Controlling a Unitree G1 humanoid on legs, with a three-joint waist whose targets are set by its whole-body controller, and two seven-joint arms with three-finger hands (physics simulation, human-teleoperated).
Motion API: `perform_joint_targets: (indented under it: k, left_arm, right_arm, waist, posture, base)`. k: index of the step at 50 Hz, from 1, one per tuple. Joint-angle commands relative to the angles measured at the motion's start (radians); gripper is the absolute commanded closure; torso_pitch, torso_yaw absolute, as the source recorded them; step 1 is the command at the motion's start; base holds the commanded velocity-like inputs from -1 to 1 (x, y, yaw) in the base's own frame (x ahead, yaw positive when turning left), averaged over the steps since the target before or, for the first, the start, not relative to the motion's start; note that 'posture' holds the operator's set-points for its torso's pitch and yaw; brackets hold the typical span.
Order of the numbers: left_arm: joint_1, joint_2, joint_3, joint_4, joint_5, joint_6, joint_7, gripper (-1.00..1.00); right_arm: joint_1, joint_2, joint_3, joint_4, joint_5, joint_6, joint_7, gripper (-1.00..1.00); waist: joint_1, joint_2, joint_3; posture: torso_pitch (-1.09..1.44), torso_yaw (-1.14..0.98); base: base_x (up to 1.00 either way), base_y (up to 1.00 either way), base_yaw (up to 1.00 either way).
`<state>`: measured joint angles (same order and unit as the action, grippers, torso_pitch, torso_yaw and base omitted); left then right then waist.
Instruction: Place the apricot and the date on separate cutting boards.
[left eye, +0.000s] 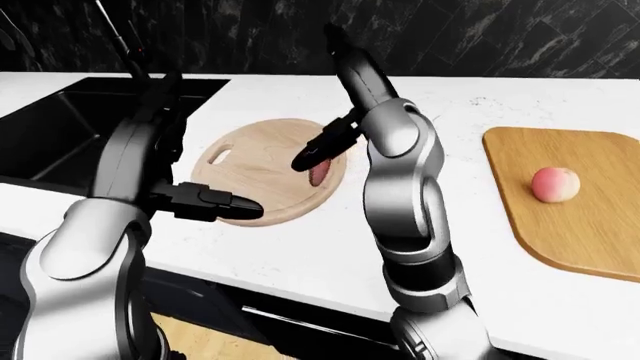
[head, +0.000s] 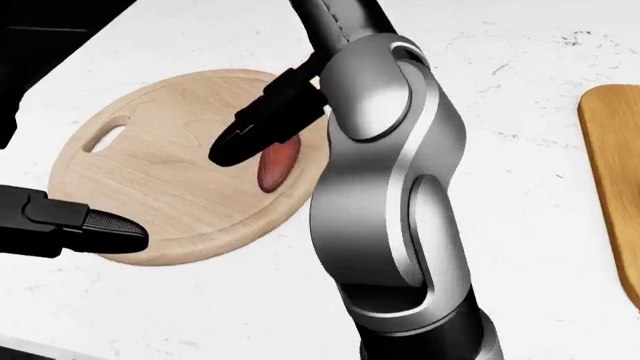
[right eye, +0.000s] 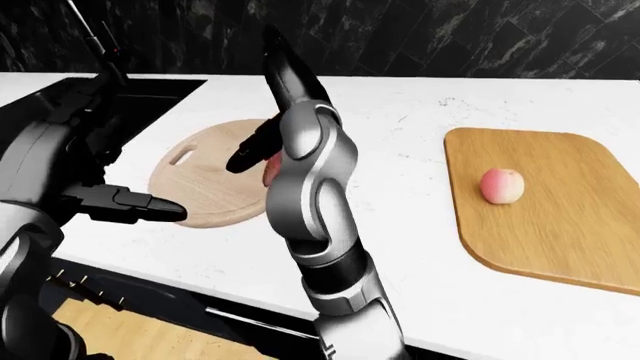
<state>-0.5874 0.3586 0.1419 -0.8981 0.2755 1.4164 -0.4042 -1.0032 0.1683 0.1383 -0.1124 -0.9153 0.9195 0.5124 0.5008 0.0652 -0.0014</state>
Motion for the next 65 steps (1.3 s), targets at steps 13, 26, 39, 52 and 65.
perform_joint_targets:
  k: [13,26,39,52,65]
  left_arm:
    - [-0.026,0.020,0.021,-0.019,0.015,-0.021,0.000,-1.00]
    - [-0.039,0.033,0.027,-0.014,0.010,-0.011,-0.006,-1.00]
    - [-0.040,0.027,0.023,0.003,0.009,-0.027,0.001,-1.00]
    - [-0.032,0.028,0.025,-0.002,0.012,-0.025,-0.002,-1.00]
    - [-0.062,0.072,0.032,-0.031,0.018,0.036,-0.019,-1.00]
  right_arm:
    - [-0.098,-0.078,-0.029,-0.124,-0.064,0.067,0.091,-1.00]
    - [-0.139,-0.174,-0.064,-0.217,-0.133,0.139,0.188,-1.00]
    - [-0.192,-0.236,-0.096,-0.262,-0.197,0.188,0.264,-1.00]
    - [-0.188,-0.282,-0.121,-0.308,-0.238,0.203,0.319,-1.00]
    - [-0.228,-0.355,-0.139,-0.365,-0.303,0.249,0.428,-1.00]
  waist:
    - [0.015,0.008,-0.007]
    - [0.030,-0.010,-0.018]
    - [0.049,-0.033,-0.021]
    - [0.062,-0.045,-0.014]
    - [0.068,-0.044,-0.007]
  posture:
    - [0.00,0.46]
    - [0.00,0.46]
    - [0.00,0.46]
    - [0.00,0.46]
    - [0.00,0.46]
  base:
    - [0.00,0.00,0.00]
    - [0.00,0.00,0.00]
    - [0.00,0.00,0.00]
    - [0.00,0.00,0.00]
    - [0.00,0.00,0.00]
